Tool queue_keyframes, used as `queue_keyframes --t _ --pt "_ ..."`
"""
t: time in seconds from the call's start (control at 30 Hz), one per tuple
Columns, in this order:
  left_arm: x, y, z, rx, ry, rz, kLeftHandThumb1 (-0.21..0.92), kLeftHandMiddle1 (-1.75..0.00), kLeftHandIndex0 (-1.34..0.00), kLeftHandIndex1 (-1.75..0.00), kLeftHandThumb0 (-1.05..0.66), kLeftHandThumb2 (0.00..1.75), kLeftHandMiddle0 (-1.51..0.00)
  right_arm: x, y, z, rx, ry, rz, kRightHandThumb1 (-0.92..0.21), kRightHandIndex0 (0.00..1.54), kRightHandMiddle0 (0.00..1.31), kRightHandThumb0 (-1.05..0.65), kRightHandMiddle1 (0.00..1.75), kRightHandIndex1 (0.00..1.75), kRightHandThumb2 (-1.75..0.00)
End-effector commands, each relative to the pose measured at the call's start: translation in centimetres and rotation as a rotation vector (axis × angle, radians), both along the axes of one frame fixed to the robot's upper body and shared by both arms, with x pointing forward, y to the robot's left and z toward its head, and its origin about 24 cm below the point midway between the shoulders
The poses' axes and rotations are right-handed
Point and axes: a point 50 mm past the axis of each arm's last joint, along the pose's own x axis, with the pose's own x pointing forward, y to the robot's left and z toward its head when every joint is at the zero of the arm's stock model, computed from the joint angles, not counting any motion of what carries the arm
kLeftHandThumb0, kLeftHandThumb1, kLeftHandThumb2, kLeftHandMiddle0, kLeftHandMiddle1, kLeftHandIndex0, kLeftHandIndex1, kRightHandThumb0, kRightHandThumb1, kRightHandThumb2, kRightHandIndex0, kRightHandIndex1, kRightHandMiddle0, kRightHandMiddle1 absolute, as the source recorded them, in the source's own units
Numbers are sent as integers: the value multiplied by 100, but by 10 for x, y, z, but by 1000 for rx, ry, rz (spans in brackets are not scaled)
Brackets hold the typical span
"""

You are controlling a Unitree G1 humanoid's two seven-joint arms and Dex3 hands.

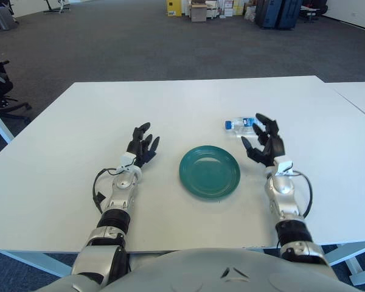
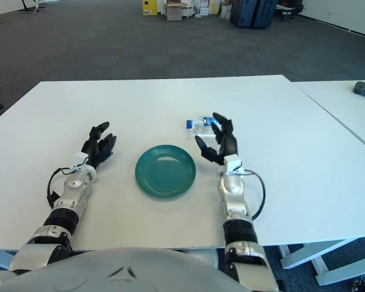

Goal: Put the bottle into the plate.

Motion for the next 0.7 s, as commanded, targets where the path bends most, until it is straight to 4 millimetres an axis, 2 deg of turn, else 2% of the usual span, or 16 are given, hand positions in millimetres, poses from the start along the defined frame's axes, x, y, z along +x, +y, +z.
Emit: queue_keyframes --t 0.0,0.03,0.17,0.27,0.67 --pt "-13 -3 -21 -16 112 -3 92 -10 0 -75 -74 47 -41 40 -9 41 -217 -130 11 -65 42 0 -61 78 7 -58" --pt "-14 -4 -21 -19 110 -4 92 -10 0 -75 -74 47 -41 48 -10 45 -283 -126 19 -67 42 0 -62 78 7 -56" --pt "-14 -7 -20 -24 100 -10 92 -9 0 -75 -75 47 -40 64 -6 52 -454 -124 38 -85 43 0 -76 75 6 -33" --pt "-15 -9 -20 -25 91 -17 92 -9 0 -75 -76 48 -40 71 1 54 -558 -120 60 -90 43 0 -80 75 5 -26" --pt "-19 -11 -18 -24 75 -29 92 -8 0 -76 -77 53 -39 80 13 50 -742 -119 111 -91 46 0 -76 81 6 -19"
